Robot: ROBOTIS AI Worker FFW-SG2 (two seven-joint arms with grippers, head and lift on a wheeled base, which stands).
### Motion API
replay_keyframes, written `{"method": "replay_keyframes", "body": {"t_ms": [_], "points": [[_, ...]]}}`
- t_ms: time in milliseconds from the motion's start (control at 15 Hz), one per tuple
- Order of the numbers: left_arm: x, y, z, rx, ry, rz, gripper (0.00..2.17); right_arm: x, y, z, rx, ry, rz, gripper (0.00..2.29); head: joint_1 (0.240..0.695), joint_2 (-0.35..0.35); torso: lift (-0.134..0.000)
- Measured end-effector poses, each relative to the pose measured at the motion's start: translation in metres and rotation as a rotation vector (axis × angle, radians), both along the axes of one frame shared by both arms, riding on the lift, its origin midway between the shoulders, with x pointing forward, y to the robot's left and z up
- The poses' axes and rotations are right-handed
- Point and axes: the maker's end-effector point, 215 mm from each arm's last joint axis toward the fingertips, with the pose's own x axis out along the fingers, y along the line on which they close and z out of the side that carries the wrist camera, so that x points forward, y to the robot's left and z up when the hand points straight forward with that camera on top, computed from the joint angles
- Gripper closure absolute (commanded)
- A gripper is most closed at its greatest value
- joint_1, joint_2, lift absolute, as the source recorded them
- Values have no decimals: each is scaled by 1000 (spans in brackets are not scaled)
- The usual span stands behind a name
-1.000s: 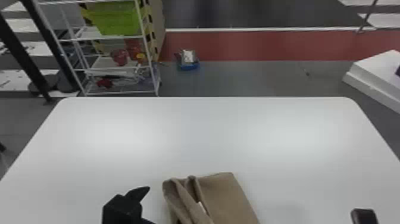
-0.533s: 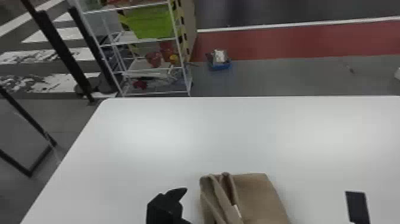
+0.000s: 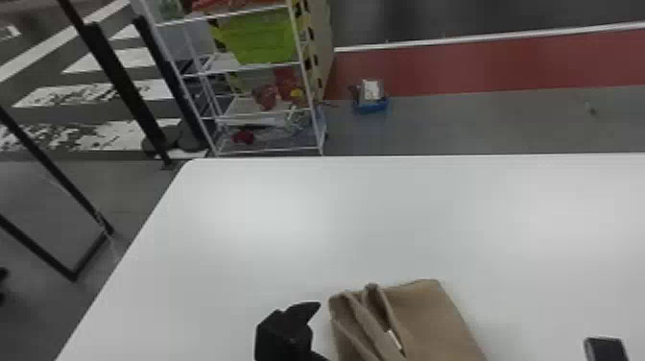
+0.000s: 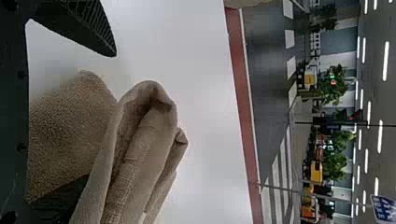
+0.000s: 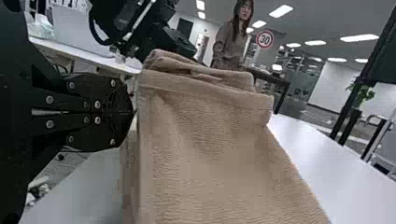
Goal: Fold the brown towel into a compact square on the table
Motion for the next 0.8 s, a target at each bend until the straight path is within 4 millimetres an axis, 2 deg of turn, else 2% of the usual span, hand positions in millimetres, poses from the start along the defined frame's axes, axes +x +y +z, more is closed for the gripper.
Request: {"method": "replay_keyframes", "body": {"t_ms": [200, 333, 533, 667, 800], "points": [[-1, -2, 0, -2, 2, -1, 19, -14, -21, 17, 14, 36, -12, 2020, 695, 190, -124], [-2, -5, -1, -2, 4, -4, 19, -13, -32, 43, 65, 14, -27, 2017, 695, 164, -124], [-4, -6, -2, 1, 9, -4, 19, 14, -51, 83, 153, -122, -103, 2017, 695, 109, -124], [-5, -6, -2, 0, 9, -5, 19, 39, -61, 96, 172, -230, -163, 2017, 695, 77, -124], [-5, -7, -2, -1, 10, -6, 19, 60, -69, 98, 161, -322, -219, 2017, 695, 58, -124]]}}
